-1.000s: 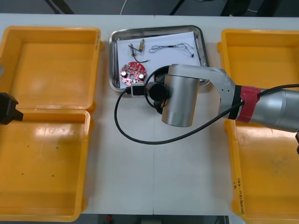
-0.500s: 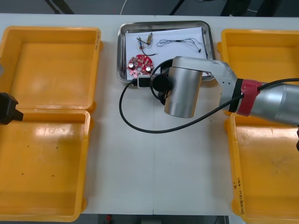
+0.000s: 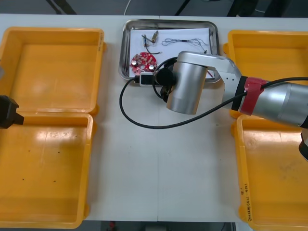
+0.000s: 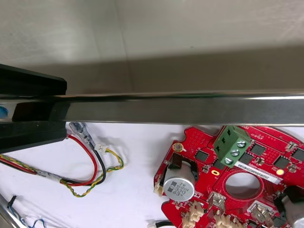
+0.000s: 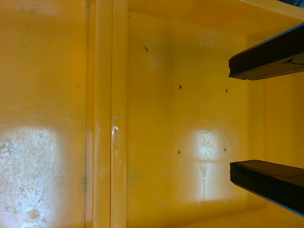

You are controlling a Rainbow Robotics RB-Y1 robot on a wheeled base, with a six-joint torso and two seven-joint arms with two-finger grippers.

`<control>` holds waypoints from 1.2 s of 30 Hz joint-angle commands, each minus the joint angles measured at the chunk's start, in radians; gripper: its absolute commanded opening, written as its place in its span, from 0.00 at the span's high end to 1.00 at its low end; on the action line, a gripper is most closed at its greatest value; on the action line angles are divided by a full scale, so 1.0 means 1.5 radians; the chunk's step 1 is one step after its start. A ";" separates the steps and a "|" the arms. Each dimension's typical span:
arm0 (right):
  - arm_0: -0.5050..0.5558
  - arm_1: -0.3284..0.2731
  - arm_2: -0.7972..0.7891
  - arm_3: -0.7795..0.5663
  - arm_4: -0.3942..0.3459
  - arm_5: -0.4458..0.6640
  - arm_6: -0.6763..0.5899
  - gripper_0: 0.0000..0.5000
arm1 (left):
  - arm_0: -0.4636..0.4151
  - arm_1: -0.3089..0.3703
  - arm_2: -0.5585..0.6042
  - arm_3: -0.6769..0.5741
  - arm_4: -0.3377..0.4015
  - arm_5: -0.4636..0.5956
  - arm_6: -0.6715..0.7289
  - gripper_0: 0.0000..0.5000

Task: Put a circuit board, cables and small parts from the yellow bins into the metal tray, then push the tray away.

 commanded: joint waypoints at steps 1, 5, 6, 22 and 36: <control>-0.046 0.013 -0.023 -0.003 -0.006 -0.007 0.015 0.90 | 0.009 0.031 0.019 -0.018 0.005 0.004 -0.018 0.00; -0.049 0.013 -0.023 -0.002 -0.005 -0.007 0.016 0.90 | 0.009 0.031 0.019 -0.018 0.005 0.004 -0.018 0.00; -0.051 0.013 -0.023 0.001 -0.006 -0.009 0.017 0.90 | 0.009 0.031 0.019 -0.018 0.005 0.004 -0.018 0.00; -0.056 0.027 -0.023 0.038 -0.005 -0.034 0.027 0.91 | 0.009 0.031 0.019 -0.018 0.005 0.004 -0.018 0.00; -0.056 0.045 -0.023 0.063 -0.006 -0.035 0.038 0.00 | 0.009 0.031 0.019 -0.018 0.005 0.004 -0.018 0.00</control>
